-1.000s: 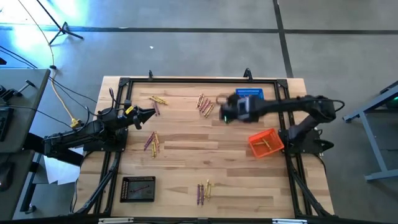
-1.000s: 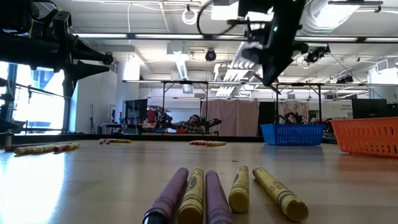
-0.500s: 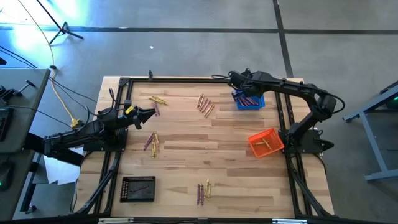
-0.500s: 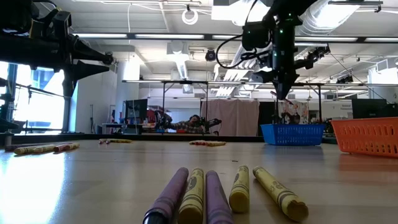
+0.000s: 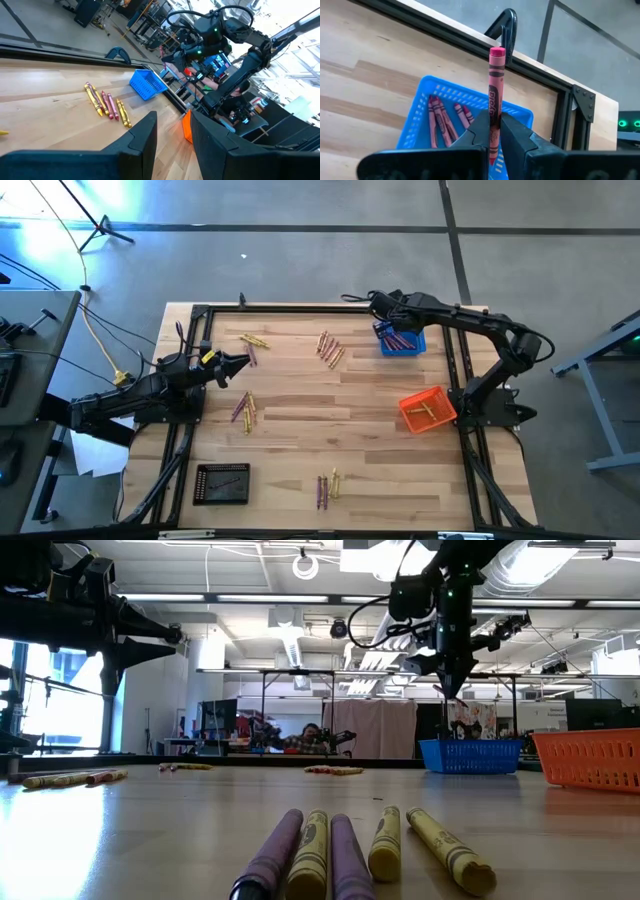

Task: Sort crayons
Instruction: Put the red crayon into the blue basket

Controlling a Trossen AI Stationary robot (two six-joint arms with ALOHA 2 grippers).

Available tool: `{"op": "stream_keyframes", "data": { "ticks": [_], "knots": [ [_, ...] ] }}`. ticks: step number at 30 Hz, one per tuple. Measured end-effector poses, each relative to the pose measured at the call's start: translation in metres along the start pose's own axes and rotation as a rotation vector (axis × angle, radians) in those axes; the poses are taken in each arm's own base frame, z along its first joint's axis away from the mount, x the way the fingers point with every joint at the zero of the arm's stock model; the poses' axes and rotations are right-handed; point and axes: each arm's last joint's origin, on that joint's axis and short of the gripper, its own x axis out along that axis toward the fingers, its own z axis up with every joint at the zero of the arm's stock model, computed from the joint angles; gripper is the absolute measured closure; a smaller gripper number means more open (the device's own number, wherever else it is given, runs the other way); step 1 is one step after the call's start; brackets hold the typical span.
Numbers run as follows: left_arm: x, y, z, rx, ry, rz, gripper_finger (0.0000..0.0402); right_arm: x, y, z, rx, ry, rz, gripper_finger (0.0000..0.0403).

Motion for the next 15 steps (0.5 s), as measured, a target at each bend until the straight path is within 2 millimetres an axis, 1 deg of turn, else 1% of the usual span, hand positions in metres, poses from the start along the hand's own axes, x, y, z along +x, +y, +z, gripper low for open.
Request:
{"op": "stream_keyframes", "data": {
  "ticks": [7,9,12,15],
  "knots": [
    [0.0,0.0,0.0,0.0,0.0,0.0,0.0296,0.001,0.001,0.0,0.03,-0.007,-0.004,0.0386],
    [0.0,0.0,0.0,0.0,0.0,0.0,0.0296,0.008,0.003,-0.006,0.043,-0.013,-0.017,0.0386],
    [0.0,0.0,0.0,0.0,0.0,0.0,0.0296,0.024,0.007,-0.019,0.034,-0.002,-0.029,0.0386],
    [0.0,0.0,0.0,0.0,0.0,0.0,0.0296,0.034,0.008,-0.029,0.031,0.019,-0.025,0.0386]
  ]
}}
